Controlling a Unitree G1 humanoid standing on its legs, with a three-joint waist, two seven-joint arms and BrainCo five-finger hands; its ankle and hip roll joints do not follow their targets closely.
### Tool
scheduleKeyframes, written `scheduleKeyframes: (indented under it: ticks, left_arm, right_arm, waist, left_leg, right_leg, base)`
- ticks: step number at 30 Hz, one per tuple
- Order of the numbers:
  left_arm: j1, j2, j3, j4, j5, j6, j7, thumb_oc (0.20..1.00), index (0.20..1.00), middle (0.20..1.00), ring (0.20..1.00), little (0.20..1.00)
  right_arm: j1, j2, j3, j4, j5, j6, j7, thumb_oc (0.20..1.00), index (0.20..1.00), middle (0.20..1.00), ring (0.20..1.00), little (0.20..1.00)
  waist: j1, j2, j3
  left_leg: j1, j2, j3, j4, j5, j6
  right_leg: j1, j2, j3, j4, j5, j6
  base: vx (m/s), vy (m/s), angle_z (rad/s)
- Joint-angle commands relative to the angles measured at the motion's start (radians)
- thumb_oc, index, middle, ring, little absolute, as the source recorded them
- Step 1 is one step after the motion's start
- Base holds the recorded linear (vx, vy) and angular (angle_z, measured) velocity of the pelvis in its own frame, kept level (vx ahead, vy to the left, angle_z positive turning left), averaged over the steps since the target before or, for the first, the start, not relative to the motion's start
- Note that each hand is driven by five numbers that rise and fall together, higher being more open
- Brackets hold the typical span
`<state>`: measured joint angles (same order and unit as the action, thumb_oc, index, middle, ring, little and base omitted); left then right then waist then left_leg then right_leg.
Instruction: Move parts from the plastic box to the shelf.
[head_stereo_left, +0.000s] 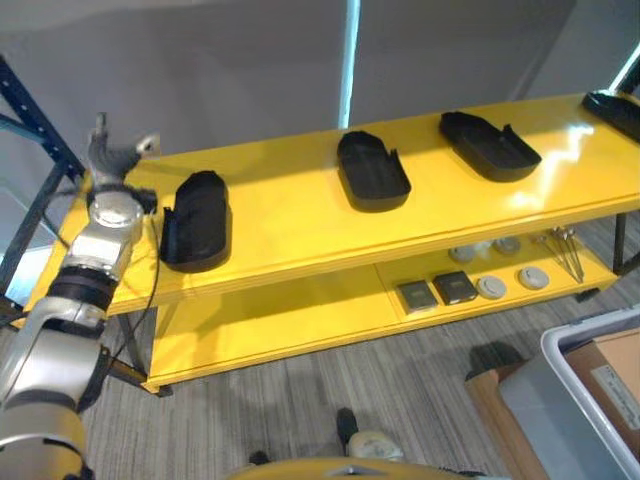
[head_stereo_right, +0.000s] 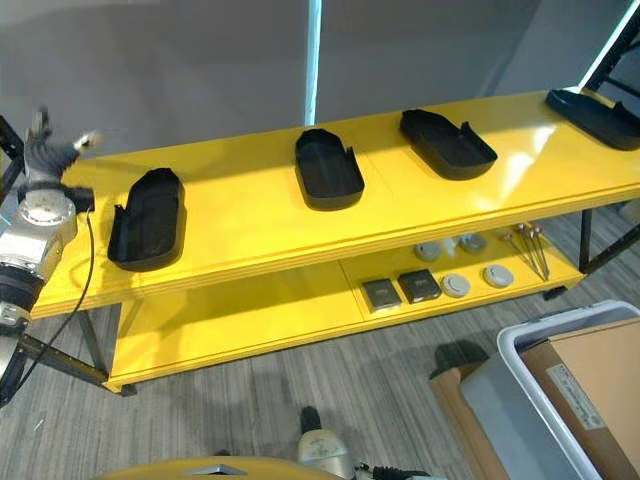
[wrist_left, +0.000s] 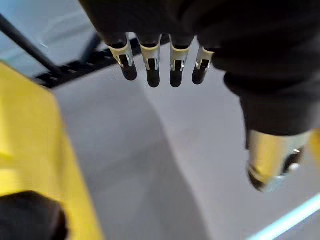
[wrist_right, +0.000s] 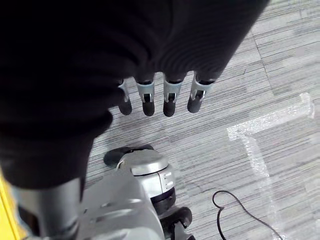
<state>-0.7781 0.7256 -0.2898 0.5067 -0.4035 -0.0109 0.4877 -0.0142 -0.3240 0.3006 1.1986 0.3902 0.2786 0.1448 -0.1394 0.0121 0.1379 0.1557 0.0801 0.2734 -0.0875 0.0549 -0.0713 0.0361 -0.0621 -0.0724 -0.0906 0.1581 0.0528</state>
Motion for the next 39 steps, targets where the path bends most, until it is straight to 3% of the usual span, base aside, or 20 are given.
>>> scheduleKeyframes:
  ticks: [1, 8, 10, 12, 18, 27, 39]
  left_arm:
    - [0.002, 0.056, 0.042, -0.127, 0.083, -0.085, -0.065, 0.200, 0.200, 0.200, 0.200, 0.200]
    - [0.280, -0.082, 0.146, -0.507, 0.021, -0.083, -0.246, 0.200, 0.200, 0.200, 0.200, 0.200]
    - [0.360, -0.129, 0.138, -0.552, 0.039, -0.097, -0.282, 0.200, 0.200, 0.200, 0.200, 0.200]
    - [0.405, -0.163, 0.131, -0.575, 0.027, -0.098, -0.303, 0.200, 0.200, 0.200, 0.200, 0.200]
    - [0.549, -0.252, 0.082, -0.584, 0.010, -0.092, -0.332, 0.200, 0.200, 0.200, 0.200, 0.200]
    - [0.590, -0.266, 0.014, -0.487, 0.016, -0.104, -0.309, 0.200, 0.200, 0.200, 0.200, 0.200]
    - [0.538, -0.295, 0.007, -0.394, -0.013, -0.113, -0.221, 0.200, 0.200, 0.200, 0.200, 0.200]
  right_arm:
    - [-0.055, 0.008, 0.006, 0.085, -0.075, 0.027, 0.020, 1.000, 1.000, 1.000, 1.000, 1.000]
    - [-0.065, 0.028, 0.000, 0.086, -0.092, 0.023, 0.026, 1.000, 1.000, 1.000, 1.000, 1.000]
    - [-0.067, 0.039, 0.012, 0.083, -0.151, 0.075, 0.016, 1.000, 1.000, 1.000, 1.000, 1.000]
    - [-0.066, 0.042, 0.017, 0.096, -0.178, 0.087, 0.024, 1.000, 1.000, 1.000, 1.000, 1.000]
    - [-0.097, 0.039, -0.002, 0.121, -0.103, 0.138, -0.005, 1.000, 1.000, 1.000, 1.000, 1.000]
    - [-0.065, 0.046, -0.020, 0.126, -0.081, 0.129, -0.021, 1.000, 1.000, 1.000, 1.000, 1.000]
    - [0.014, 0.035, -0.028, 0.095, -0.141, 0.108, -0.005, 1.000, 1.000, 1.000, 1.000, 1.000]
  waist:
    - [0.014, 0.023, 0.000]
    - [0.080, -0.001, -0.008]
    - [0.097, -0.008, -0.007]
    - [0.110, -0.011, -0.006]
    - [0.145, -0.016, -0.004]
    - [0.126, -0.010, 0.003]
    - [0.061, 0.001, 0.030]
  left_leg:
    - [-0.020, 0.003, -0.009, 0.006, -0.023, 0.005]
    - [0.001, -0.014, -0.072, 0.001, -0.049, 0.023]
    - [0.002, -0.020, -0.087, 0.000, -0.058, 0.028]
    - [0.001, -0.022, -0.095, 0.000, -0.061, 0.030]
    - [-0.006, -0.028, -0.112, 0.000, -0.065, 0.034]
    - [-0.012, -0.030, -0.098, 0.000, -0.067, 0.037]
    - [-0.037, -0.020, -0.074, 0.000, -0.064, 0.030]
  right_leg:
    - [0.101, -0.007, -0.030, 0.003, -0.117, 0.034]
    - [0.128, -0.013, -0.058, 0.011, -0.131, 0.029]
    - [0.130, -0.016, -0.068, 0.011, -0.133, 0.030]
    - [0.132, -0.017, -0.076, 0.009, -0.130, 0.033]
    - [0.133, -0.020, -0.097, 0.011, -0.126, 0.034]
    - [0.119, -0.017, -0.089, 0.010, -0.119, 0.038]
    - [0.074, -0.003, -0.034, 0.003, -0.112, 0.044]
  base:
    - [-0.02, 0.046, 0.05]
    - [0.00, 0.043, 0.26]
    - [-0.01, 0.019, 0.21]
    - [0.01, -0.001, 0.11]
    - [0.04, -0.010, 0.14]
    - [0.07, -0.021, 0.02]
    - [0.06, -0.022, -0.09]
